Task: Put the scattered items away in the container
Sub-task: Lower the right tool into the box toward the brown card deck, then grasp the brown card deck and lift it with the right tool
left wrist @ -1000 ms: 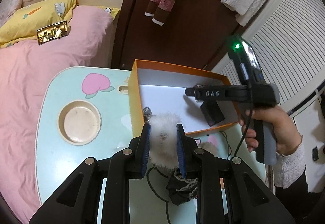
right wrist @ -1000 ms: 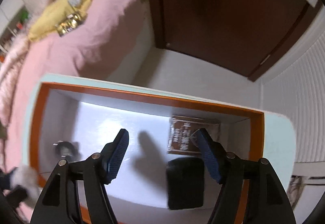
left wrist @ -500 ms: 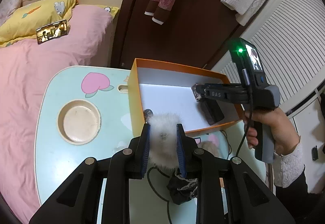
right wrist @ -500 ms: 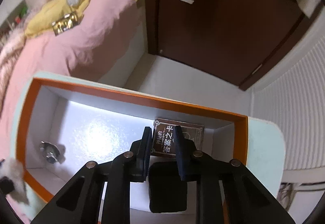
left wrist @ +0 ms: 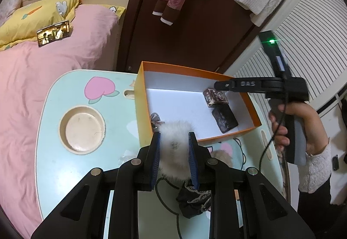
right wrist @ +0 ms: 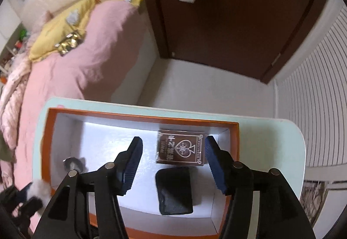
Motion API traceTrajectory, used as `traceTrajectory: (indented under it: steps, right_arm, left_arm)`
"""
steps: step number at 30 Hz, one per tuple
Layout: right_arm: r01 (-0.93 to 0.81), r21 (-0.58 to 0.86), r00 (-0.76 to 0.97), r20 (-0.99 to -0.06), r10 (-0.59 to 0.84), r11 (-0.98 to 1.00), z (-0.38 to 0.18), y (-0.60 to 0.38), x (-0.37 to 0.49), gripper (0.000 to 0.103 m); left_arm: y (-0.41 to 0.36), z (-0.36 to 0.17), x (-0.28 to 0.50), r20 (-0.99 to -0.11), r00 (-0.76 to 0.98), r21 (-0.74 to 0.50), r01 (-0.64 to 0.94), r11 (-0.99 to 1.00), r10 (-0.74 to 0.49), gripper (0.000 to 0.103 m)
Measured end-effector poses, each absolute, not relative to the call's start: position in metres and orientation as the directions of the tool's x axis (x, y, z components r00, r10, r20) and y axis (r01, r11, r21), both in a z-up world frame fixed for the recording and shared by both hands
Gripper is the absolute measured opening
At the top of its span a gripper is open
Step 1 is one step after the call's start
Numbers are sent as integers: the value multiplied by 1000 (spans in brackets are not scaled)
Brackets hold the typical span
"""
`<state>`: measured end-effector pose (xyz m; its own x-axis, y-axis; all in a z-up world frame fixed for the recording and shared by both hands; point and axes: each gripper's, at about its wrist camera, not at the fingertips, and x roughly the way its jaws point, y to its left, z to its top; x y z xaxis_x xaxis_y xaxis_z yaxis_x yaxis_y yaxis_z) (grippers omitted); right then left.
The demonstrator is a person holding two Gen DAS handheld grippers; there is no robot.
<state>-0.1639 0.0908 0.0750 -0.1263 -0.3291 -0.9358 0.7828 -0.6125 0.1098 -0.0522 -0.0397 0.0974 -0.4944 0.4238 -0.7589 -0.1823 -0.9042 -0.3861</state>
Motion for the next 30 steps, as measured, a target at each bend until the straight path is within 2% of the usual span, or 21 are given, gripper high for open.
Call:
traceTrajectory:
  steps: [6, 11, 13, 17, 20, 24, 25, 27, 29, 30]
  right_arm:
    - [820, 19, -139, -963, -231, -572, 53, 70, -158, 61]
    - [789, 276, 81, -932, -352, -548, 58, 71, -158, 62]
    - [760, 339, 119, -912, -393, -554, 62, 76, -162, 56]
    - [768, 223, -14, -931, -364, -601, 78, 86, -165, 56]
    - [798, 108, -63, -964, -260, -593, 75, 83, -165, 56]
    - [830, 23, -70, -987, -145, -557, 58, 68, -163, 56]
    - [830, -2, -81, -990, -116, -558, 53, 63, -162, 58]
    - [838, -43, -101, -992, -76, -544, 48, 56, -162, 71]
    - [849, -51, -93, -994, -53, -526, 42, 50, -159, 79]
    - [852, -51, -84, -996, -40, -521, 40, 50, -157, 79]
  left_arm:
    - [-42, 97, -50, -759, -492, -391, -179, -903, 426, 25]
    - [-44, 96, -50, -757, -495, -395, -176, -902, 427, 25]
    - [-42, 97, -50, -756, -495, -394, -178, -902, 428, 25]
    - [-41, 96, -52, -755, -494, -398, -178, -900, 432, 25]
    - [-40, 96, -53, -753, -494, -398, -186, -898, 435, 25]
    - [-38, 98, -53, -743, -498, -404, -198, -893, 446, 25]
    - [-38, 98, -53, -741, -499, -406, -200, -892, 449, 25]
    - [-39, 98, -52, -737, -499, -411, -203, -889, 455, 25]
    - [-40, 97, -52, -736, -497, -415, -205, -886, 460, 25]
    - [-40, 97, -52, -736, -495, -415, -207, -886, 461, 25]
